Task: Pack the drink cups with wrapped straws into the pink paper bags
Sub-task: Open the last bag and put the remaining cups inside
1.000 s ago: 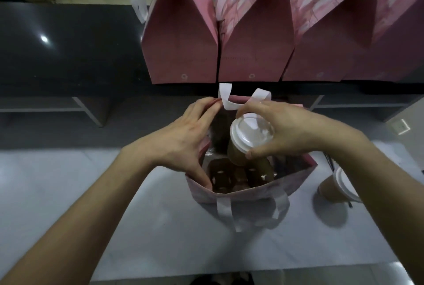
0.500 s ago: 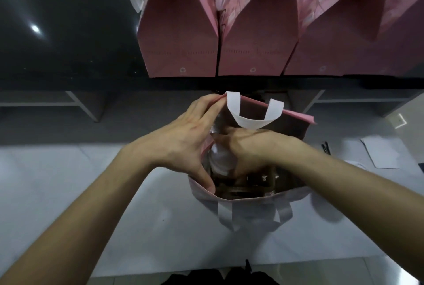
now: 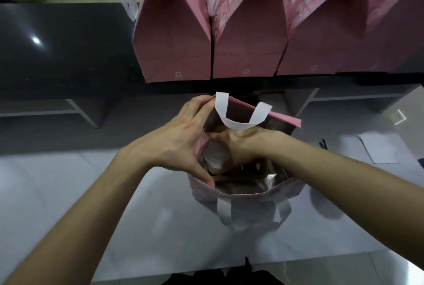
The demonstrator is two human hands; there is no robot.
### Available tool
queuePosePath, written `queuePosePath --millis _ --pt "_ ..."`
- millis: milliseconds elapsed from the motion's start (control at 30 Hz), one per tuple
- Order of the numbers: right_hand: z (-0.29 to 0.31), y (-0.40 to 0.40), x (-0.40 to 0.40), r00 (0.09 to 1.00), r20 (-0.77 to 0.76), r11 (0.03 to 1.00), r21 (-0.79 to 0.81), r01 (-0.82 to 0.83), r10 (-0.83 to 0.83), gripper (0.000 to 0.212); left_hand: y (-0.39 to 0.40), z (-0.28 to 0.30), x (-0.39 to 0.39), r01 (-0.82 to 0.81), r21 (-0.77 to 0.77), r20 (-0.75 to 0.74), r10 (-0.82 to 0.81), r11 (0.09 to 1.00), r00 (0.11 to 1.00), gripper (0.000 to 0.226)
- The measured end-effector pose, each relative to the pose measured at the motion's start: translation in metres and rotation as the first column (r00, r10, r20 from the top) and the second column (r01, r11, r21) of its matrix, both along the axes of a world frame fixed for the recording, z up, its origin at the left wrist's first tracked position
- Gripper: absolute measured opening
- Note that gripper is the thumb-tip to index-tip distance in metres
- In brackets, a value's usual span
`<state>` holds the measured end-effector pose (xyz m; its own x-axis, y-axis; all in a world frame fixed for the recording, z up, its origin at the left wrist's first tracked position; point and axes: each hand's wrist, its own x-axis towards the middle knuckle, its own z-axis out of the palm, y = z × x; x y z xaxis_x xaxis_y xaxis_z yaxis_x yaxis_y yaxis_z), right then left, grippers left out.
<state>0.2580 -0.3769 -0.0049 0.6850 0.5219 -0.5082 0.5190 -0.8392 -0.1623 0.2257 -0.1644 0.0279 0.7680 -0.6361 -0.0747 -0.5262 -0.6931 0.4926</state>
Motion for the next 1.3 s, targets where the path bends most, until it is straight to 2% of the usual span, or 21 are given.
queuePosePath --millis 67,167,233,333,467,533,600,667,700,733,800,833,900,1000,1067,1167,1233,1300 --pt "0.006 -0.002 -0.003 1.000 0.004 0.999 -0.012 0.030 -0.030 0.113 -0.001 0.003 0.001 -0.019 0.005 0.038 0.019 1.000 0.999 0.151" --pt "0.024 -0.015 -0.013 0.995 0.006 0.995 0.021 0.098 -0.098 0.100 -0.002 0.013 0.003 -0.059 -0.044 0.111 0.064 0.997 0.992 0.095" --pt "0.040 -0.028 -0.024 0.994 0.014 0.992 0.071 0.106 -0.108 0.079 -0.008 0.022 0.005 -0.066 -0.109 0.190 0.086 0.992 0.978 0.063" --pt "0.070 -0.052 -0.042 0.990 0.025 0.962 0.240 0.131 -0.141 0.042 -0.027 0.036 0.009 -0.013 -0.185 0.311 0.071 0.983 0.948 0.041" --pt "0.100 -0.106 -0.068 0.943 0.085 0.866 0.428 0.258 -0.323 0.025 -0.077 0.051 0.016 0.081 -0.132 0.361 -0.028 0.988 0.932 0.034" --pt "0.101 -0.141 -0.080 0.868 0.127 0.751 0.571 0.331 -0.480 0.029 -0.105 0.054 0.020 0.113 -0.066 0.367 -0.081 0.991 0.927 0.037" --pt "0.087 -0.179 -0.091 0.769 0.168 0.669 0.628 0.398 -0.616 0.030 -0.133 0.055 0.022 0.143 0.012 0.356 -0.138 0.990 0.924 0.040" --pt "0.062 -0.215 -0.100 0.683 0.236 0.675 0.549 0.493 -0.692 0.021 -0.159 0.053 0.023 0.167 0.092 0.360 -0.189 0.982 0.913 0.040" --pt "0.047 -0.231 -0.105 0.662 0.268 0.699 0.446 0.558 -0.700 0.027 -0.171 0.051 0.024 0.171 0.131 0.365 -0.208 0.976 0.907 0.042" --pt "0.030 -0.245 -0.108 0.664 0.283 0.720 0.322 0.615 -0.692 0.050 -0.181 0.049 0.024 0.170 0.167 0.367 -0.221 0.971 0.903 0.044" --pt "-0.003 -0.262 -0.116 0.695 0.208 0.724 0.126 0.679 -0.688 0.094 -0.197 0.045 0.024 0.157 0.229 0.358 -0.233 0.961 0.904 0.048" --pt "-0.016 -0.266 -0.118 0.704 0.154 0.719 0.079 0.691 -0.694 0.103 -0.203 0.043 0.025 0.150 0.251 0.350 -0.235 0.956 0.907 0.050" --pt "-0.038 -0.269 -0.116 0.708 0.098 0.715 0.076 0.695 -0.699 0.100 -0.209 0.040 0.024 0.138 0.273 0.338 -0.229 0.952 0.913 0.051" --pt "-0.037 -0.269 -0.107 0.722 0.217 0.750 0.093 0.655 -0.657 0.093 -0.202 0.043 0.020 0.123 0.253 0.343 -0.207 0.960 0.916 0.047" --pt "-0.014 -0.268 -0.098 0.701 0.295 0.757 0.165 0.632 -0.649 0.098 -0.189 0.049 0.017 0.096 0.214 0.359 -0.169 0.972 0.918 0.040" --pt "0.039 -0.257 -0.083 0.625 0.387 0.735 0.370 0.569 -0.678 0.104 -0.162 0.059 0.009 0.021 0.144 0.399 -0.078 0.989 0.914 0.037" --pt "0.075 -0.243 -0.077 0.576 0.433 0.713 0.532 0.457 -0.693 0.103 -0.141 0.065 0.000 -0.029 0.098 0.402 -0.013 0.995 0.916 0.035" --pt "0.105 -0.223 -0.074 0.581 0.411 0.662 0.677 0.322 -0.703 0.095 -0.119 0.066 -0.011 -0.076 0.074 0.372 0.043 0.994 0.927 0.024"
